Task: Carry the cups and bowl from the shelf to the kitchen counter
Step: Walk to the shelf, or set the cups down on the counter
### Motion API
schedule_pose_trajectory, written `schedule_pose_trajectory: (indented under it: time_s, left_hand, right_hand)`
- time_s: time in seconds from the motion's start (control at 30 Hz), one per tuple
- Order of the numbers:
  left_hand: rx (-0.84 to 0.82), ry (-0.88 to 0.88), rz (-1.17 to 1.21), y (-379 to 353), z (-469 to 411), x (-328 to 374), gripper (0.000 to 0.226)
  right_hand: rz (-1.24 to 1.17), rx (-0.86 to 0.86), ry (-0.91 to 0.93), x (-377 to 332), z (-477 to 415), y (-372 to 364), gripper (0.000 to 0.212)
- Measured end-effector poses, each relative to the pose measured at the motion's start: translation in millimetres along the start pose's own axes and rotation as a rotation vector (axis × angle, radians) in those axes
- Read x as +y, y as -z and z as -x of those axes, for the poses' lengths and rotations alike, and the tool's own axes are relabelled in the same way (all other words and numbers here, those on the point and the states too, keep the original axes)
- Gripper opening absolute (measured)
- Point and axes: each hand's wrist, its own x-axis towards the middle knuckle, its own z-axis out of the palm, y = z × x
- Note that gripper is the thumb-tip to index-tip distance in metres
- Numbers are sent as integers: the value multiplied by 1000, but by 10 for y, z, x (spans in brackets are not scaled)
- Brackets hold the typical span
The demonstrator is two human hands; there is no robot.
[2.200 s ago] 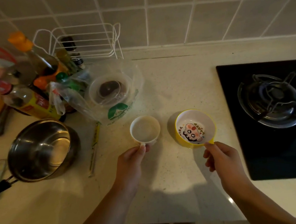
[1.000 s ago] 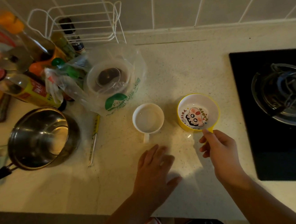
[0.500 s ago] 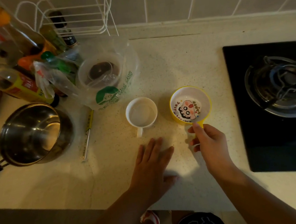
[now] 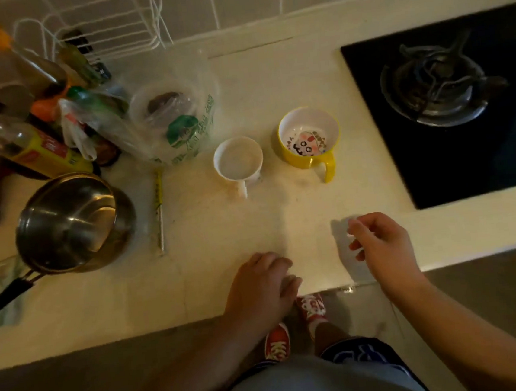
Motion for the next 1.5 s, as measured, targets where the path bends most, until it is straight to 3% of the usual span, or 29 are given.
schedule_pose_trajectory:
  time_s: [0.1, 0.3, 0.5, 0.6, 0.8, 1.07, 1.23, 1.5]
  left_hand:
    - [-205, 16, 166, 26, 331, -38, 25]
    - [-494, 24, 117, -200, 778, -289, 15]
    - [-753, 284, 106, -677, 897, -310, 17]
    - [-826, 329, 74, -917, 916, -166, 20]
    - [-950, 208, -104, -1515, 974, 600, 21]
    - [-1083, -84, -173, -2344, 1446, 2273, 21]
    - [-1122, -244, -209, -2696, 1695, 3070, 23]
    - [-1093, -240, -350, -3036, 1386, 3665, 24]
  right_hand:
    - [-30, -43, -59, 242, 507, 116, 18]
    - [-49, -7, -274, 895, 1504, 337, 18]
    - [-114, 171, -561, 1687, 2411, 703, 24]
    - [-179, 289, -686, 2193, 2890, 890, 25]
    - [-419, 472, -934, 3181, 3921, 1200, 20]
    - [-504, 577, -1106, 3961, 4955, 1627, 20]
    - [-528, 626, -1118, 4293, 5101, 2181, 18]
    - [-513, 680, -1002, 4646, 4665, 3383, 19]
